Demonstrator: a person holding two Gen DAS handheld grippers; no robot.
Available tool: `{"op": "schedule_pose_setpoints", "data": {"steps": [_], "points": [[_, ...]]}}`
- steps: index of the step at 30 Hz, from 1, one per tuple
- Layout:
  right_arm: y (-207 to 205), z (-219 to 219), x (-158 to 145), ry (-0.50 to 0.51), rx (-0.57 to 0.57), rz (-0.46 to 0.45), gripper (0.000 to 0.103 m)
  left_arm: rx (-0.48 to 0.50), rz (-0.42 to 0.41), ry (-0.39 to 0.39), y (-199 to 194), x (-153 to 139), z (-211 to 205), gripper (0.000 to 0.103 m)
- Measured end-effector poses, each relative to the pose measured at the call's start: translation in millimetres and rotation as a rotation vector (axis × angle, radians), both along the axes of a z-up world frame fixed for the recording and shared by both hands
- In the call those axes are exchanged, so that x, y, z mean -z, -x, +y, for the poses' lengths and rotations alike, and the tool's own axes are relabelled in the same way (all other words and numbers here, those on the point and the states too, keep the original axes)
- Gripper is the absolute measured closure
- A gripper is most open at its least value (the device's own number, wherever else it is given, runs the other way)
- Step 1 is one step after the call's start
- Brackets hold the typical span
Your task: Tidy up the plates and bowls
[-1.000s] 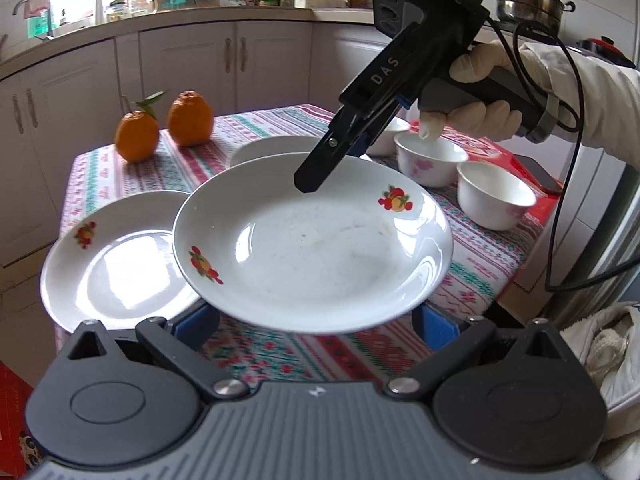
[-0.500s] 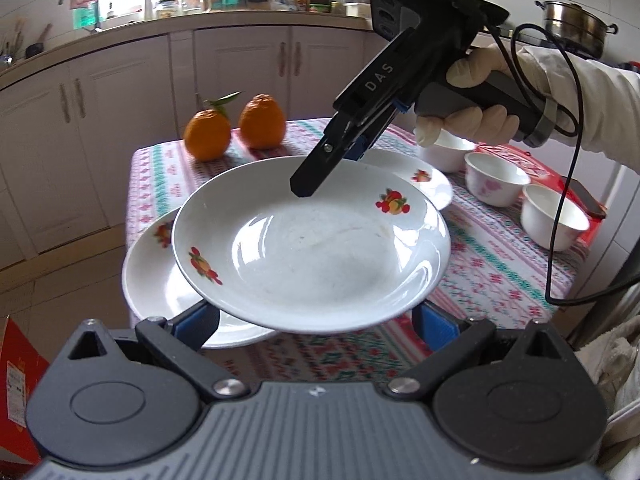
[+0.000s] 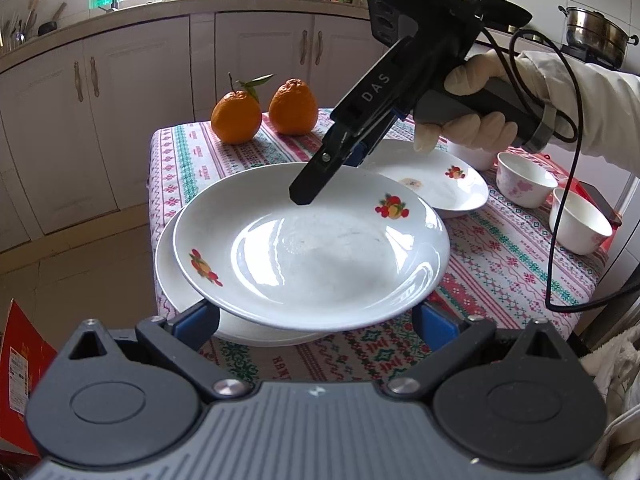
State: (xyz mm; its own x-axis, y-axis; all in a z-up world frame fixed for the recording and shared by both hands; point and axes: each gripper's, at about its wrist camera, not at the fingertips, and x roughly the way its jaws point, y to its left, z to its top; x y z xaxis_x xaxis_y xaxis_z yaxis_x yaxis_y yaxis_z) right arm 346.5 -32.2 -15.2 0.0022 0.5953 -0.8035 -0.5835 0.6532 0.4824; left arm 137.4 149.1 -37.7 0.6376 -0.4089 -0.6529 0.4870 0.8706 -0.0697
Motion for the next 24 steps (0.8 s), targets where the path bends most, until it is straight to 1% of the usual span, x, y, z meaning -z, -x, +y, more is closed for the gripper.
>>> {"op": "schedule_pose_setpoints", "data": {"steps": [14,24], "points": [[-3.1,17.5,14.3,0.028,-0.018,0.002,0.029,-0.038,0.008,0.01,-0.5,-0.7,10.0,0.001],[-1.3,22.4,12.6,0.041,-0.018,-0.022,0.029,-0.056,0.025,0.017,-3.0,2.8,10.4,0.001]]}}
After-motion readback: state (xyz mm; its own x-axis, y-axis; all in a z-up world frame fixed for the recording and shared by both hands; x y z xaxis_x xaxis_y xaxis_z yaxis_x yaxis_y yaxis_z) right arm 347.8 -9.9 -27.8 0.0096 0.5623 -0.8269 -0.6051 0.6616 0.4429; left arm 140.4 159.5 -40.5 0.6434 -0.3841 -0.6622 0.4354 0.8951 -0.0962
